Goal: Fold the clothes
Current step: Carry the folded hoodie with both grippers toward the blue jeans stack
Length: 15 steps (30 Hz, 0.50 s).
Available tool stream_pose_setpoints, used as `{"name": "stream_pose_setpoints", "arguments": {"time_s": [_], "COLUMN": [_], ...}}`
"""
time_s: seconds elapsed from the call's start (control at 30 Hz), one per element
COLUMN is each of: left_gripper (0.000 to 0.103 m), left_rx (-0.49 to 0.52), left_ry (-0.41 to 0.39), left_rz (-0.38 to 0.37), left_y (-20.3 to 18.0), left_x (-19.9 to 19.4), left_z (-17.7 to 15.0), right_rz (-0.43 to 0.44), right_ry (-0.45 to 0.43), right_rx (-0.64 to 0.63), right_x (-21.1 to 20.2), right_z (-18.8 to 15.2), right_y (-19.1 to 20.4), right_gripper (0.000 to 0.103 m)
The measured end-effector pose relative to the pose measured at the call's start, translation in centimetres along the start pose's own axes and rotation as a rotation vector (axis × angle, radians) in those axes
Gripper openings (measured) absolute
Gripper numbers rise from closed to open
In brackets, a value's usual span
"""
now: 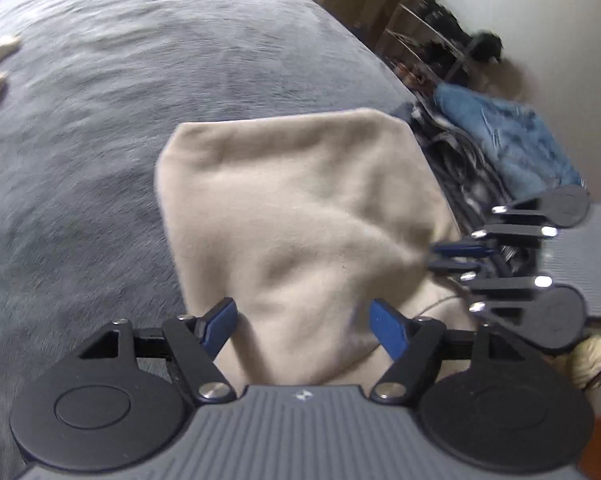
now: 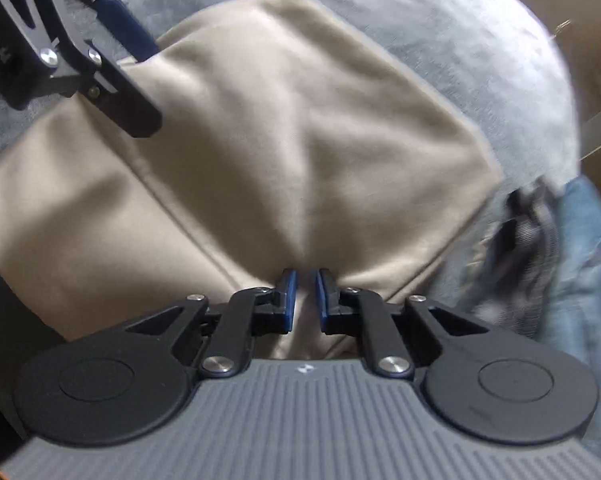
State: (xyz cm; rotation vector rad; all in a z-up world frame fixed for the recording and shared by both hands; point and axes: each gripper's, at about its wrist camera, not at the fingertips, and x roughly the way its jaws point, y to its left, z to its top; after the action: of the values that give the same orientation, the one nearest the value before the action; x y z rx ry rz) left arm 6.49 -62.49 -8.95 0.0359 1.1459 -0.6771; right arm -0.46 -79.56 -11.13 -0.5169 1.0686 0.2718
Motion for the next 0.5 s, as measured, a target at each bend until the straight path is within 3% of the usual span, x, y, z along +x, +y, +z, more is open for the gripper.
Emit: {"name": "stream_pose_setpoints", "arguments": {"time_s": [0.07,0.17,0.27,0.33,0.4,0.5], "left_gripper": [0.074,0.074,0.072,0.072,0.073,0.08], "left_rx": [-0.046,-0.071,-0.088,-0.12,-0.134,-0.125], "left_ry": [0.0,0.046,0.089,0.101,0.108,0.104], "left_rz": [-0.004,-0.011,-0.025,-0.06,-0.082,-0.091], "left_y": [0.5,0.8,0.8,0.9,0.6,-0.3], "left_x": [-1.5,-1.8,-0.8,0.4,1.4,2.1], "left_z": [-0.8,-3.0,-4.8,-5.3,-5.5,-5.6], "right_rz": [0.013,0.125,0.211,0.214,0.153,0.161], "right_ry": [-0.054,-0.113,-0.107,-0.048,0.081,0.125], "right_rx": [0.001,-0.012,-0.097,-0.129,-0.168,-0.073], "right_x": [-2.9,-6.6,-7.1,-5.0,-0.9,0.4], "right_z": [-0.3,-1.4,-2.2,-3.0,-4.1,-4.7], "right_y": [0.0,1.4,4.9,6.5,6.7,5.0], "right_gripper": [0.011,0.012,0.011,0.01,0.01,0.009]}}
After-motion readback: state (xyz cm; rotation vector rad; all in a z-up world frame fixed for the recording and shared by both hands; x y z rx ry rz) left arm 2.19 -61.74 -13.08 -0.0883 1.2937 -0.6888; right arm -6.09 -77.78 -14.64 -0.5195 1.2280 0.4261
